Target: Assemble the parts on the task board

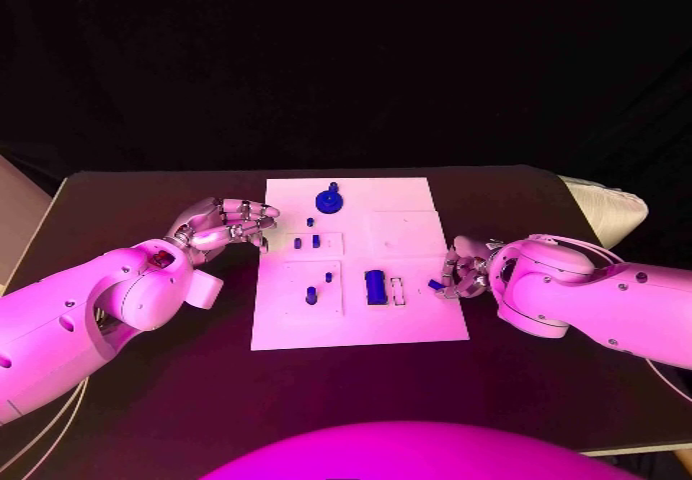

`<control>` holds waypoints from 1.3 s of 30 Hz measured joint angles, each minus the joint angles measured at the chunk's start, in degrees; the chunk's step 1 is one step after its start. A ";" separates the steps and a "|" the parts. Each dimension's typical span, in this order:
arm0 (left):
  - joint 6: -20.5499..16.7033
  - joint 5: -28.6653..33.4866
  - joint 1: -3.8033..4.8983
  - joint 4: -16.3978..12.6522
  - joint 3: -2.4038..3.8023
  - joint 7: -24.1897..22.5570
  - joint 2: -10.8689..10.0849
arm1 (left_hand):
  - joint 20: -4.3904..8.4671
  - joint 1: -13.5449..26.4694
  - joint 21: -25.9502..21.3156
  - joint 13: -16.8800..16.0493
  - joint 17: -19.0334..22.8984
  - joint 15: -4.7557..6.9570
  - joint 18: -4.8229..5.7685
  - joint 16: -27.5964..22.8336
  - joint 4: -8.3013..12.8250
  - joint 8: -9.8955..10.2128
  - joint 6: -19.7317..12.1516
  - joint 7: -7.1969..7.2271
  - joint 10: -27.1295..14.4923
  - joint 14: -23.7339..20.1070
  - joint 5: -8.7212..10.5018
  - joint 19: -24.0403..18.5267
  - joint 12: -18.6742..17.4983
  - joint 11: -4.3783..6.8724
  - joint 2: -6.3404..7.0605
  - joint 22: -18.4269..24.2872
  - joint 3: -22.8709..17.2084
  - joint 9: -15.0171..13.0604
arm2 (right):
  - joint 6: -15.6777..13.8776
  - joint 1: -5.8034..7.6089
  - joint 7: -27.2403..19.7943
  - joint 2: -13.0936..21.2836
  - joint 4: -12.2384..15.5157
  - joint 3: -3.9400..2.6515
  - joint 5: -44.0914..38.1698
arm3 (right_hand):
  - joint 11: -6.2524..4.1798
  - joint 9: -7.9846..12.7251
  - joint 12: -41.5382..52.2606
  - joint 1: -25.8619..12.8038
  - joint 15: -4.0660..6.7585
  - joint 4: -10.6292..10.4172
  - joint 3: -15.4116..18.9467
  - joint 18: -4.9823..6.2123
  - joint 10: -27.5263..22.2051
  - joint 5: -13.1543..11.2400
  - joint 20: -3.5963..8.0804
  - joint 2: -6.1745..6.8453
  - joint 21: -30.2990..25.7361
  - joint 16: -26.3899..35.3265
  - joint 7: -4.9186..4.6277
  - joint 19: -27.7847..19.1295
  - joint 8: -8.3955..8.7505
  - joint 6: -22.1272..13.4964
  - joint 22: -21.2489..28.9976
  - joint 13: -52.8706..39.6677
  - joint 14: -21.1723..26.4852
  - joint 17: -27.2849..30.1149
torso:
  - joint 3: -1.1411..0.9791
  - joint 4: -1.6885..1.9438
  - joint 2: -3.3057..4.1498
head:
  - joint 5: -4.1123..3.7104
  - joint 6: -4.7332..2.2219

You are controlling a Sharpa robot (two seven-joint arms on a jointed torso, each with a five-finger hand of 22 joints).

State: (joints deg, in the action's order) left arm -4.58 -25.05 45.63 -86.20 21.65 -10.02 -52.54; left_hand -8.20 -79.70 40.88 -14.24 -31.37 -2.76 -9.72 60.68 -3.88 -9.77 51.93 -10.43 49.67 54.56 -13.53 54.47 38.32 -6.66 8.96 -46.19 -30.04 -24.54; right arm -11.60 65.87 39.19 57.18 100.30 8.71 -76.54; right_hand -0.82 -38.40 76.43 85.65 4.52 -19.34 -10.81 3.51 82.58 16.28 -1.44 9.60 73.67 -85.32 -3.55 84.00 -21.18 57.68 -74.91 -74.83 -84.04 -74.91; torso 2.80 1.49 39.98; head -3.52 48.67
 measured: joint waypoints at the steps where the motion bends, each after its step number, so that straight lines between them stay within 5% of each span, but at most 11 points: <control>1: 0.00 0.00 0.00 -0.01 0.00 0.00 -0.02 | 0.00 0.00 0.00 0.00 0.00 0.00 0.00 0.00 0.00 0.00 0.00 0.00 0.00 0.00 0.00 0.00 0.00 0.00 0.00 0.00 0.00 0.00 | -0.02 -0.03 -0.02 -0.06 -0.03 0.00 -0.04 | -0.01 -1.45 0.00 0.13 0.00 -0.70 -0.71 0.00 -0.01 0.38 0.00 0.13 0.00 0.00 -0.17 0.00 0.37 0.03 0.00 -0.06 0.00 0.00 | 0.01 0.00 0.00 | 0.00 0.00; 9: -0.01 -0.02 0.00 -0.07 0.00 0.00 -0.13 | 0.00 0.00 0.00 0.00 0.00 0.00 0.00 0.00 0.00 0.00 0.00 0.00 0.00 0.00 0.00 0.00 0.00 0.00 0.00 0.00 0.00 0.00 | -0.55 -0.22 -0.08 -0.14 -0.07 0.02 -0.45 | 0.19 -2.20 -0.01 -1.79 0.00 -3.90 -5.59 0.00 -0.20 0.90 0.00 1.83 0.00 0.00 -0.67 0.00 -0.34 0.34 0.00 -0.12 0.00 0.00 | 0.02 -0.01 -0.01 | 0.08 0.01; 13: -0.02 -0.02 -0.01 -0.08 0.00 0.00 -0.17 | 0.00 0.00 0.00 0.00 0.00 0.00 0.00 0.00 0.00 0.00 0.00 0.00 0.00 0.00 0.00 0.00 0.00 0.00 0.00 0.00 0.00 0.00 | -1.17 -0.27 -0.02 0.23 0.49 0.09 -0.30 | 0.19 -2.11 -0.01 -4.46 0.00 -1.96 -8.53 0.00 -0.21 1.06 -0.01 2.36 0.00 0.00 -0.54 0.00 -0.56 0.03 0.01 -0.12 0.00 0.00 | 0.01 -0.01 -0.01 | 0.16 -0.10; 15: -0.02 -0.02 -0.01 -0.08 0.00 0.01 -0.18 | 0.00 -0.22 0.00 0.00 0.00 0.00 0.00 0.00 0.00 0.00 0.00 0.00 0.00 0.00 0.00 0.00 0.00 0.00 -0.22 0.00 0.00 0.04 | -1.53 -0.22 0.08 0.53 1.09 0.13 0.07 | 0.18 0.98 -0.01 -5.23 -0.01 -1.36 -9.40 0.00 -0.21 1.15 -0.01 2.55 0.00 0.00 -0.56 0.00 -0.75 0.00 0.01 -0.12 0.00 0.00 | -0.02 -0.01 -0.01 | 0.19 -0.17; 18: -0.02 -0.02 -0.01 -0.09 0.00 0.02 -0.18 | 0.00 -0.22 0.00 0.00 0.00 0.00 0.00 0.00 0.00 0.00 0.00 0.00 0.00 0.00 0.00 0.00 0.00 0.00 -0.22 0.00 0.00 0.05 | -1.79 0.05 0.20 0.88 2.24 0.29 1.01 | 0.19 2.02 -0.01 -5.82 -0.01 1.42 -12.48 0.00 -0.21 1.16 -0.01 2.71 0.00 0.00 -0.64 0.00 -0.53 -0.27 0.01 -0.11 0.01 0.00 | -0.03 -0.03 -0.01 | 0.22 -0.19; 28: -0.01 -0.02 -0.01 -0.27 0.01 0.07 -0.13 | 0.21 -0.52 0.00 0.06 0.00 0.00 0.00 -0.22 0.17 0.00 0.00 0.00 0.00 0.00 -0.26 0.21 0.00 0.00 -0.52 0.00 -0.17 0.04 | -2.28 1.98 0.31 1.23 5.25 0.24 6.08 | 0.17 1.08 -0.01 -7.25 0.00 2.75 -14.46 0.00 -0.22 1.15 -0.01 2.78 0.00 0.00 -0.62 -0.01 -0.97 -0.26 -0.01 -0.11 0.01 0.01 | 0.04 -0.03 0.00 | 0.26 -0.24; 39: -0.03 -0.02 -0.02 -0.44 0.00 0.08 -0.24 | 0.21 -0.75 0.01 0.06 0.00 0.00 0.00 -0.22 0.17 0.00 0.00 0.00 0.00 0.00 -0.26 0.21 0.00 0.00 -0.76 -0.01 -0.17 0.04 | -2.83 1.94 0.35 -1.68 3.80 0.36 10.42 | 0.17 1.06 -0.01 -7.88 0.00 3.14 -15.17 0.00 -0.22 1.11 -0.02 2.92 0.00 0.00 -0.62 -0.01 -0.96 -0.26 -0.03 -0.10 0.01 0.01 | 0.08 0.02 0.00 | 0.26 -0.13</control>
State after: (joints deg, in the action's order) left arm -4.61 -25.07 45.62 -86.64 21.66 -9.93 -52.79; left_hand -7.99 -80.45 40.89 -14.18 -31.37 -2.77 -9.71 60.46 -3.71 -9.77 51.93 -10.43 49.67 54.56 -13.79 54.68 38.32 -6.66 8.21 -46.20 -30.21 -24.50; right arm -14.43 67.81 39.54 55.50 104.09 9.06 -66.12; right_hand -0.64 -37.34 76.42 77.77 4.52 -16.20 -25.97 3.51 82.36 17.38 -1.45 12.52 73.67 -85.32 -4.17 84.00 -22.14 57.42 -74.94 -74.93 -84.03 -74.90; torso 2.88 1.51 39.98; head -3.26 48.54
